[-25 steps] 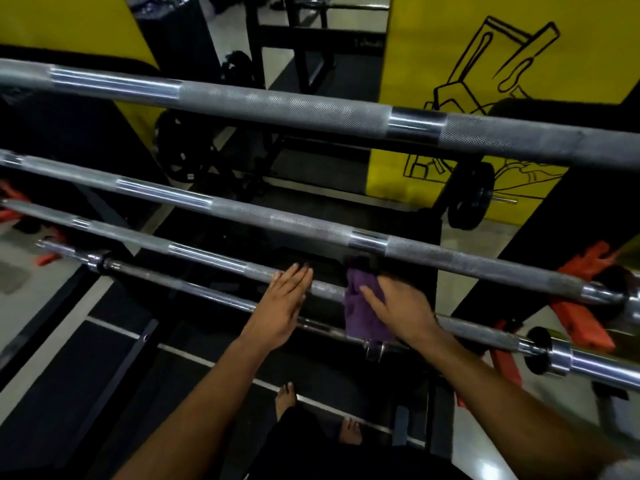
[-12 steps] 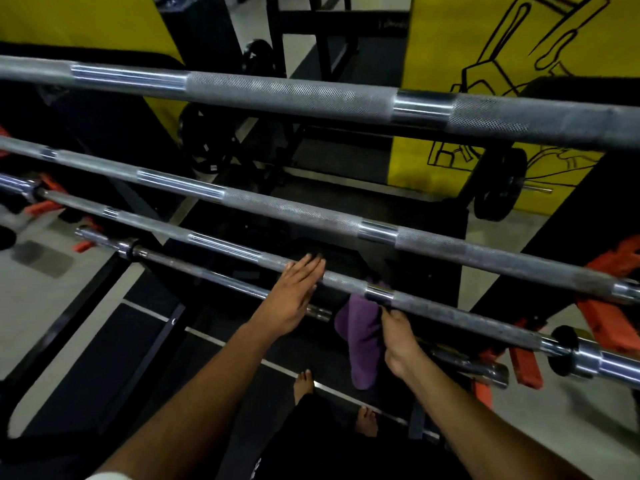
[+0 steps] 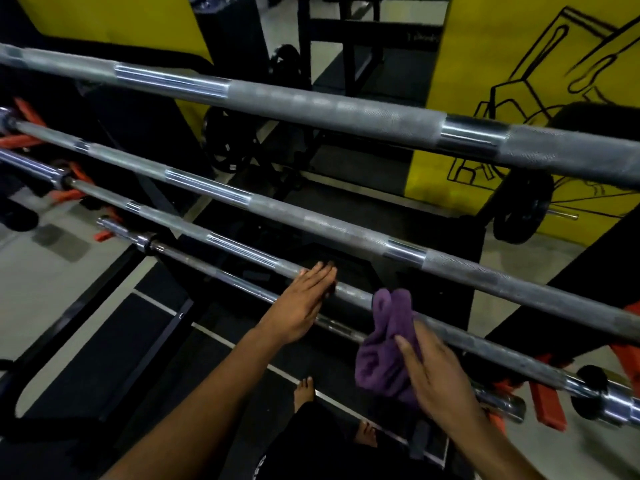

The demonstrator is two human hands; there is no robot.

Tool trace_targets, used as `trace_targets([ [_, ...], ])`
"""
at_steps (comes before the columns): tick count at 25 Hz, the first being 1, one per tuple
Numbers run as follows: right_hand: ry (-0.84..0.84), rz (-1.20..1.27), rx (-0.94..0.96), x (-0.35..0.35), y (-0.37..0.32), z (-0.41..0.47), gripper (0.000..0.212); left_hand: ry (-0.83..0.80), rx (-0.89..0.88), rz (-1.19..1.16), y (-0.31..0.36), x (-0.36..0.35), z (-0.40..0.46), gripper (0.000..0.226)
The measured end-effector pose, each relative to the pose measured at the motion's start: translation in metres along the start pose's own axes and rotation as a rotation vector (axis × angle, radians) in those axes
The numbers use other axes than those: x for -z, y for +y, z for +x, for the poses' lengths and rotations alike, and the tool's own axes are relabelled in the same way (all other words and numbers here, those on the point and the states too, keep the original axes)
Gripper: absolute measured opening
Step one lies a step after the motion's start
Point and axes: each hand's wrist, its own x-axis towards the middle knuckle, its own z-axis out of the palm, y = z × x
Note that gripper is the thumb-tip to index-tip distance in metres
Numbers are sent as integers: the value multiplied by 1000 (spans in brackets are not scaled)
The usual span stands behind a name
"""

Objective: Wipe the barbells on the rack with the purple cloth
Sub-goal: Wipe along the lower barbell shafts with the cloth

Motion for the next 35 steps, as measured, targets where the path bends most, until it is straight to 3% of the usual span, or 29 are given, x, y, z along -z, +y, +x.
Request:
trace_targets([
  [3,153,-561,350,6,-11,43,43,246,290,89,-33,24,1,57],
  [7,-236,-897,253,-18,-6,98,79,205,571,223,-104,69,14,62],
  [9,-314,-894,272,-26,-7,117,96,204,655,205,-127,74,20,63],
  [11,-302,-921,393,-41,-12,131,101,262,697,186,-135,65,23,59],
  [13,-195,-976,500,-68,-27,149,86,302,708,205,-135,59,27,56],
  [15,-207,-920,527,-106,-54,170,70,288,713,195,-136,61,26,57],
  [19,-253,-873,514,-155,-101,204,69,261,671,217,-137,63,22,59],
  [22,-239,-941,551,-140,-83,192,71,251,666,209,-140,64,19,60],
  [29,-138,-1010,510,-30,20,113,69,343,663,208,-141,54,22,61],
  [35,-220,-977,496,-89,-36,158,70,357,673,207,-144,50,22,61],
])
